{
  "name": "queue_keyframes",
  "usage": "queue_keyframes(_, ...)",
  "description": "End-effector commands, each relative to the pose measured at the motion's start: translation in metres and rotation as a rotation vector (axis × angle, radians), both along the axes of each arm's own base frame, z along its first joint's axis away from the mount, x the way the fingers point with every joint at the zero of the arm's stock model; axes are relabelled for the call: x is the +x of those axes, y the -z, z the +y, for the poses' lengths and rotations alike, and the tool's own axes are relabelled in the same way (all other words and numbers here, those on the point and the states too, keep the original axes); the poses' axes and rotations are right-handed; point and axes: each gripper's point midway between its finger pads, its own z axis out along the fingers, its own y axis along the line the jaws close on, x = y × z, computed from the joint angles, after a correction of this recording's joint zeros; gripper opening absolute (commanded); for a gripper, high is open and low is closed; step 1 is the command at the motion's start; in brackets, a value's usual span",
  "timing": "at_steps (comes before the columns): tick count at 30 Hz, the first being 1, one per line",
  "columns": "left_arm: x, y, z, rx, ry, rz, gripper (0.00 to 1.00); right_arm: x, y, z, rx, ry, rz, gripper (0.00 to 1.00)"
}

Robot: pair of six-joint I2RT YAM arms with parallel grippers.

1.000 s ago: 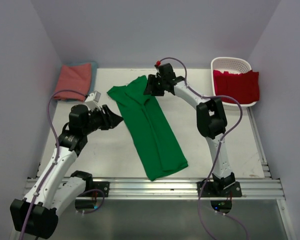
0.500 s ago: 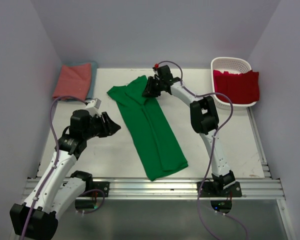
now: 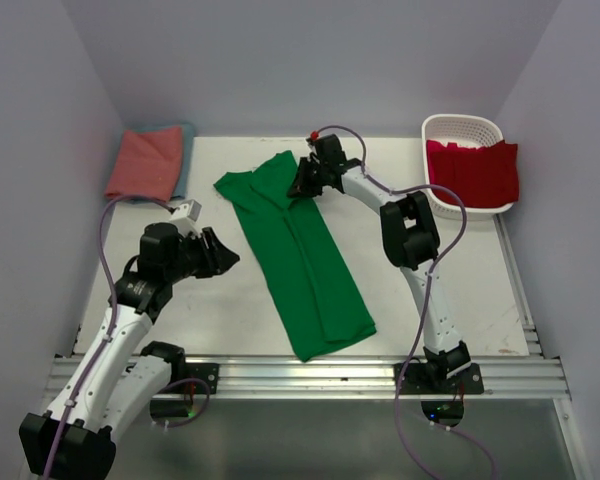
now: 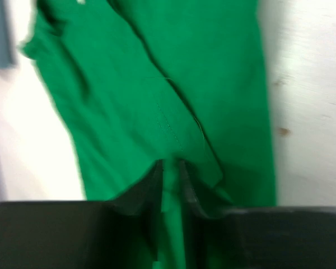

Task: Fold and stack the t-shirts
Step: Fold the tshirt

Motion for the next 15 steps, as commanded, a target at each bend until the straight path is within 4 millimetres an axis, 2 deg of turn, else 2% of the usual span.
queue_keyframes(1,-0.001,-0.001,0.003,0.024,0.005,-0.024,0.47,0.010,-0.038,-0.026,-0.113,0.094,-0.109,0.26)
queue_keyframes(2,-0.001,-0.001,0.004,0.024,0.003,-0.027,0.47,0.010,-0.036,-0.036,-0.173,0.130,-0.108,0.28)
queue_keyframes(4,0.000,0.000,0.003,0.022,0.006,-0.028,0.47,0.012,-0.037,-0.043,-0.216,0.141,-0.120,0.29)
queue_keyframes(7,0.001,0.000,0.001,0.014,0.011,-0.025,0.47,0.009,-0.027,-0.043,-0.234,0.125,-0.093,0.40)
queue_keyframes(8,0.000,0.001,0.001,0.016,0.012,-0.024,0.47,0.009,-0.024,-0.042,-0.234,0.119,-0.085,0.47)
queue_keyframes(9,0.000,0.001,0.001,0.016,0.012,-0.023,0.47,0.009,-0.022,-0.040,-0.227,0.112,-0.080,0.49)
queue_keyframes(11,0.000,0.001,0.003,0.023,0.007,-0.021,0.47,0.007,-0.019,-0.039,-0.220,0.110,-0.073,0.52)
queue_keyframes(14,0.000,-0.001,0.004,0.029,0.002,-0.026,0.47,0.006,-0.020,-0.041,-0.221,0.108,-0.084,0.52)
queue_keyframes(15,-0.001,-0.001,0.004,0.030,0.003,-0.028,0.47,0.007,-0.029,-0.044,-0.225,0.120,-0.103,0.51)
